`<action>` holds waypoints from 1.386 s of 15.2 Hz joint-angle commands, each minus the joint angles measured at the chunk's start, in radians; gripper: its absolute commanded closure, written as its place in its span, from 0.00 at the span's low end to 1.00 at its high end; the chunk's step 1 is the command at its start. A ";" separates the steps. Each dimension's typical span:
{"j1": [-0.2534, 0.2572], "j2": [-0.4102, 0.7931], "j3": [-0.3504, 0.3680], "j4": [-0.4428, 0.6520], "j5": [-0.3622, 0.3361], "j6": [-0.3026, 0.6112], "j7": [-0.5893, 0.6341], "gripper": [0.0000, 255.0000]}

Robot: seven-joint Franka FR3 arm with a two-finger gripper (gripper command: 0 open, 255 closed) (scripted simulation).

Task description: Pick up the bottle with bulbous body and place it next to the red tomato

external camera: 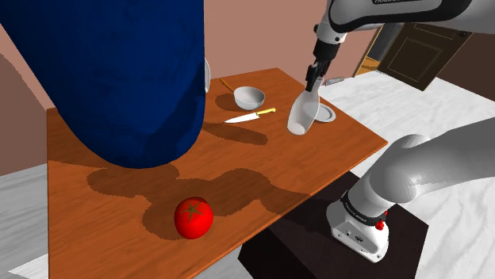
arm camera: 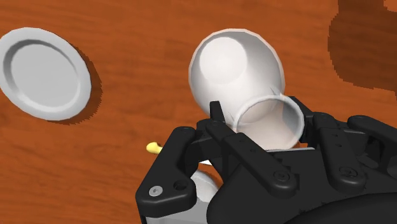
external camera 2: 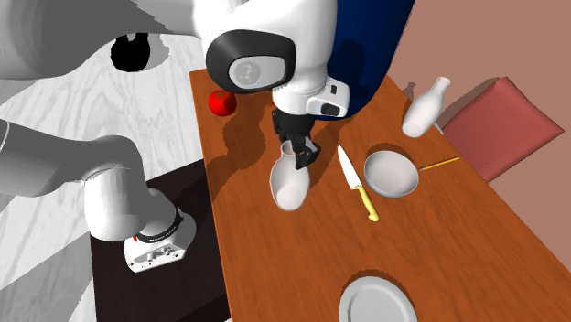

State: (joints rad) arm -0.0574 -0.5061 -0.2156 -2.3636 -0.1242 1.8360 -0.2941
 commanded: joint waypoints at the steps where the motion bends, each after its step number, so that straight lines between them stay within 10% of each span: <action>1: 0.000 -0.005 0.002 0.027 0.001 -0.032 -0.001 1.00; 21: 0.009 0.020 0.020 0.317 0.018 -0.297 -0.012 1.00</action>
State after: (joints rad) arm -0.0485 -0.4885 -0.1964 -2.0640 -0.1071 1.5539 -0.3046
